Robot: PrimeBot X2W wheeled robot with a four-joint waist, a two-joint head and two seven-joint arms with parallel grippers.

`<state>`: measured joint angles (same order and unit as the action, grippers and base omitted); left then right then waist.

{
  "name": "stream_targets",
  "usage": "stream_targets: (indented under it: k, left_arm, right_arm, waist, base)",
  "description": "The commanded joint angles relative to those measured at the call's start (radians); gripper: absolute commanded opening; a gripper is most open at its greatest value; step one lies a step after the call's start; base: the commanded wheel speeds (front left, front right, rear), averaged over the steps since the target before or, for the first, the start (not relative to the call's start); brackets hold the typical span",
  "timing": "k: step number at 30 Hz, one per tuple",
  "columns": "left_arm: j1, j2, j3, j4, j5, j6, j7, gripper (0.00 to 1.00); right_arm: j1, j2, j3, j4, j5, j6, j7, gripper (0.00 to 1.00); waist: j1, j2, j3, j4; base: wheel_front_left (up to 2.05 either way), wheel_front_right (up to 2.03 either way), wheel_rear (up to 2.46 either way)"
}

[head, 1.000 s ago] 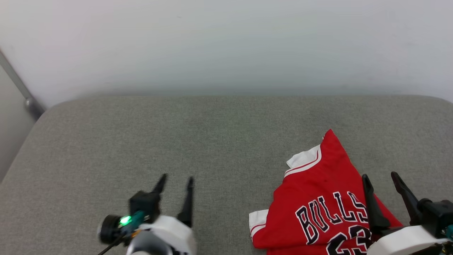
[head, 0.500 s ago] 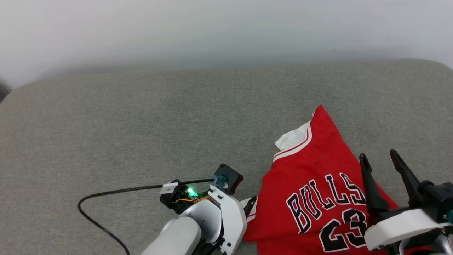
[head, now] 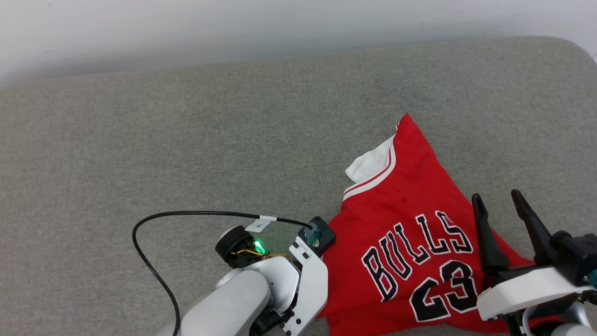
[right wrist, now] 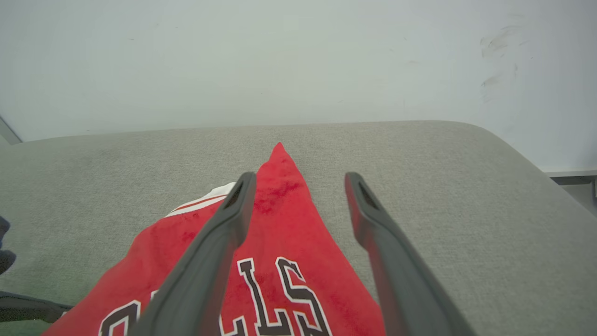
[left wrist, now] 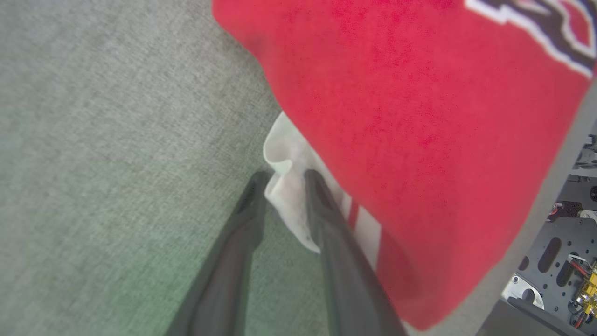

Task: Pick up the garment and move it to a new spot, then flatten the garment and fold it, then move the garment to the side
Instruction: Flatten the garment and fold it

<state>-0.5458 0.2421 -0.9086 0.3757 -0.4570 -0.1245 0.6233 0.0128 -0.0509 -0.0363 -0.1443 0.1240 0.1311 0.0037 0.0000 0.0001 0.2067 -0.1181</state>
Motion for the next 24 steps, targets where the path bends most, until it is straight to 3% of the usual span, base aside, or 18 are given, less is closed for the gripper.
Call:
stream_targets:
  k: [1, 6, 12, 19, 24]
  left_arm:
    - [0.04, 0.007, -0.022, 0.028, -0.009, -0.007, -0.012, 0.0]
    - [-0.004, 0.038, 0.05, -0.002, -0.003, 0.033, -0.123, 0.0]
    - [0.022, 0.101, 0.166, -0.056, -0.026, 0.134, -0.226, 0.0]
    - [0.214, 0.205, 0.322, -0.124, -0.125, 0.282, -0.286, 0.0]
    - [0.371, 0.227, 0.385, -0.144, -0.201, 0.343, -0.302, 0.0]
  right_arm:
    - [-0.008, 0.001, -0.003, 0.007, 0.005, -0.001, -0.005, 1.0]
    - [0.011, 0.001, -0.021, 0.027, 0.005, -0.001, 0.0, 1.0]
    - [0.04, 0.001, -0.036, 0.025, 0.007, -0.001, 0.015, 1.0]
    - [0.068, 0.001, -0.055, 0.009, 0.011, -0.001, 0.037, 1.0]
    - [0.077, 0.001, -0.06, 0.004, 0.014, -0.001, 0.045, 1.0]
  waist:
    - [0.0, -0.0001, -0.008, 0.003]
    - [0.0, -0.0001, -0.054, 0.039]
    - [0.0, -0.0001, -0.118, 0.113]
    - [0.0, -0.0001, -0.152, 0.185]
    - [0.0, -0.0001, -0.161, 0.202]
  base:
    - [0.0, 0.0, 0.0]
    - [0.0, 0.0, 0.0]
    - [0.0, 0.0, 0.0]
    - [0.0, 0.0, 0.0]
    - [0.0, 0.0, 0.0]
